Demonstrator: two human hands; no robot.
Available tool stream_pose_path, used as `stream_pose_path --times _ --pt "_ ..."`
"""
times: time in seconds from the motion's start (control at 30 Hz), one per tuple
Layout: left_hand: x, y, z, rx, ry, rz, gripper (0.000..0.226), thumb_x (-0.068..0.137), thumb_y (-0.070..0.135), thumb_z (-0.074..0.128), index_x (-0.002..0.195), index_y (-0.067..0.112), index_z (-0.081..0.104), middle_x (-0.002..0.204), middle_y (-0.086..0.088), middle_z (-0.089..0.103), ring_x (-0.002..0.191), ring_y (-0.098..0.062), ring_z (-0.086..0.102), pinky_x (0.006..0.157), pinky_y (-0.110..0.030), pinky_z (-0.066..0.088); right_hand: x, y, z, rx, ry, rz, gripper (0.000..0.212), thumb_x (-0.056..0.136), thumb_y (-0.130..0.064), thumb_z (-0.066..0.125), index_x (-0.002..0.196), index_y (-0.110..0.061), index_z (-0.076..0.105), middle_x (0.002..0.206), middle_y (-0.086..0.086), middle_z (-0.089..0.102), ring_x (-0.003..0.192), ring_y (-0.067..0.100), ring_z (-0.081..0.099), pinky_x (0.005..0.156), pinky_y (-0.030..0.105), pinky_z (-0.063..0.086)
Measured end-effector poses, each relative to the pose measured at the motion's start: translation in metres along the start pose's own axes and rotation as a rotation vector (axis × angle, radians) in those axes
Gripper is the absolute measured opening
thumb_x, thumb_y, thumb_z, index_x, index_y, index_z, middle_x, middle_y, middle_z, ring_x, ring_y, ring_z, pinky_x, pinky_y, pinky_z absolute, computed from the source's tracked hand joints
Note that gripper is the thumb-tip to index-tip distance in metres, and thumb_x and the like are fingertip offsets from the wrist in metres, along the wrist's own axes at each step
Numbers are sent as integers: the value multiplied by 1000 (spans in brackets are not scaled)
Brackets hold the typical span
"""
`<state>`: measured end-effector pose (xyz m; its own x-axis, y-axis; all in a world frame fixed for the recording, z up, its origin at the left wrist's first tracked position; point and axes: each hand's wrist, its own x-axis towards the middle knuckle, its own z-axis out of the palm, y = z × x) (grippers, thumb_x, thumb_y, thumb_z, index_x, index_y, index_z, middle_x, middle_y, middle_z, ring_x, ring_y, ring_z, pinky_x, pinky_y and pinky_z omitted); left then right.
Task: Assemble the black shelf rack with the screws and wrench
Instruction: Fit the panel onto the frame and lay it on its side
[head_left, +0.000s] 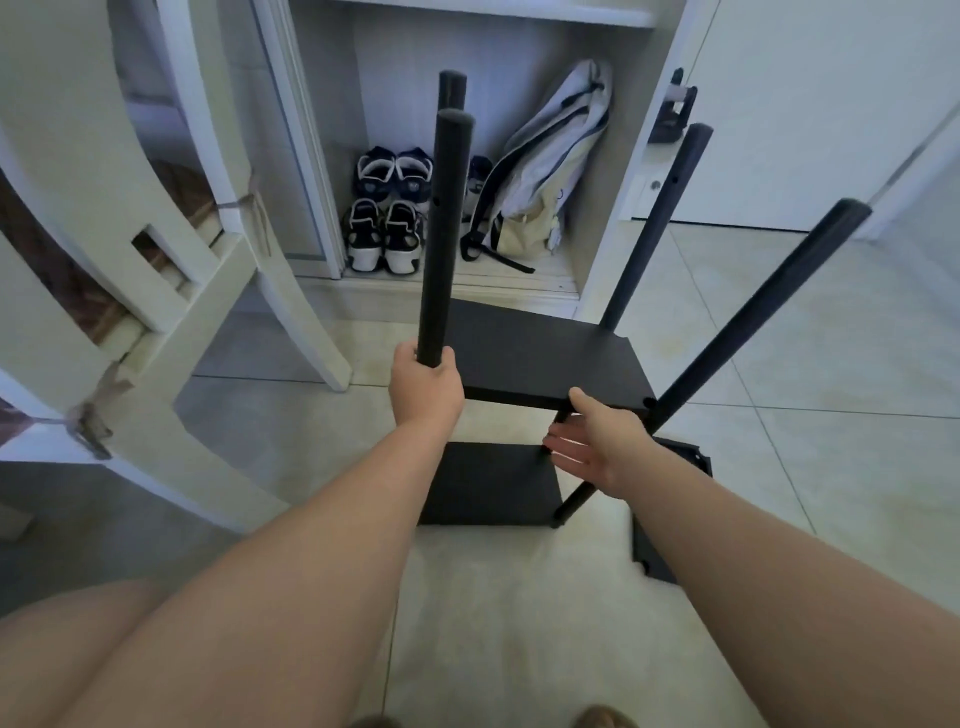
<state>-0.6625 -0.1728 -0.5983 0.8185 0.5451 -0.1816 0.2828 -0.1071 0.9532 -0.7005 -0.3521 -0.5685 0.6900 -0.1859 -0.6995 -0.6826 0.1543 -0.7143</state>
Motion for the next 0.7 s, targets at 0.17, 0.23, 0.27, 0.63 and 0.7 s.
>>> stream_pose_path --times 0.17,0.23,0.27,0.63,0.7 --pt "6 41 2 82 2 79 15 98 29 58 110 22 56 83 8 57 74 -11 58 59 -28 43 -24 -26 -23 -467 17 -181 45 101 -43 55 123 -5 58 120 14 67 102 29 68 91 48 58" --pt "6 54 3 122 -1 111 17 98 29 58 113 21 57 82 9 57 76 -14 60 66 -31 47 -34 -39 -33 -610 53 -318 53 102 -44 53 135 -4 56 134 19 61 119 36 62 102 53 52" --pt "7 58 3 148 -4 126 18 98 28 57 115 21 57 82 9 57 77 -16 61 68 -32 48 -39 -45 -36 -685 71 -401 55 102 -45 52 143 -9 51 141 16 58 126 34 58 107 50 49" --pt "-9 84 31 683 -179 420 41 95 24 58 135 22 47 104 -2 67 100 -29 64 92 -46 51 -86 -73 -83 -1154 226 -1320 64 101 -27 59 158 -28 31 164 -7 31 152 19 21 122 44 26" --pt "-17 81 41 757 -219 468 41 95 24 57 134 22 46 98 1 64 99 -29 63 92 -47 50 -84 -74 -87 -1248 311 -1415 65 98 -25 62 157 -27 35 165 -3 29 154 25 20 122 47 24"
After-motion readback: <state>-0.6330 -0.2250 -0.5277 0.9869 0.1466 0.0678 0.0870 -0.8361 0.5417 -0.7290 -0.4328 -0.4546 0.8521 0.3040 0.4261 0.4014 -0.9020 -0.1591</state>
